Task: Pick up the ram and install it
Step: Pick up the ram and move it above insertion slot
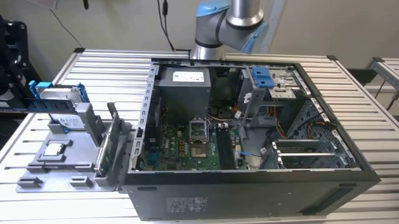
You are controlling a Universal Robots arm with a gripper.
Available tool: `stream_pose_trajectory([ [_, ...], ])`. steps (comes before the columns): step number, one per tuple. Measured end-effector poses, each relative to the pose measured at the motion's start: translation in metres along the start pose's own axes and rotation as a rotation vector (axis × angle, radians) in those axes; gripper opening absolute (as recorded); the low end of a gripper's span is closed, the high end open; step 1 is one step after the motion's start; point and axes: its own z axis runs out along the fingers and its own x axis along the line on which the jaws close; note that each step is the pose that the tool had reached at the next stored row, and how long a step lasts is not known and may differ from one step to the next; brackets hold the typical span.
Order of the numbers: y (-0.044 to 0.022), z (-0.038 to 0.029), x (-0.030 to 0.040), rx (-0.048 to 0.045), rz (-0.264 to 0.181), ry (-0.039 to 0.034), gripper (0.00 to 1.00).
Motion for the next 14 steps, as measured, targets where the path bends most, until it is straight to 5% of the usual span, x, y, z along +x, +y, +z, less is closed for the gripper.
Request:
stream_pose_trajectory([
  [14,-0.0274,-0.0007,-0.0015,-0.0004,0.0,0.0,0.14],
])
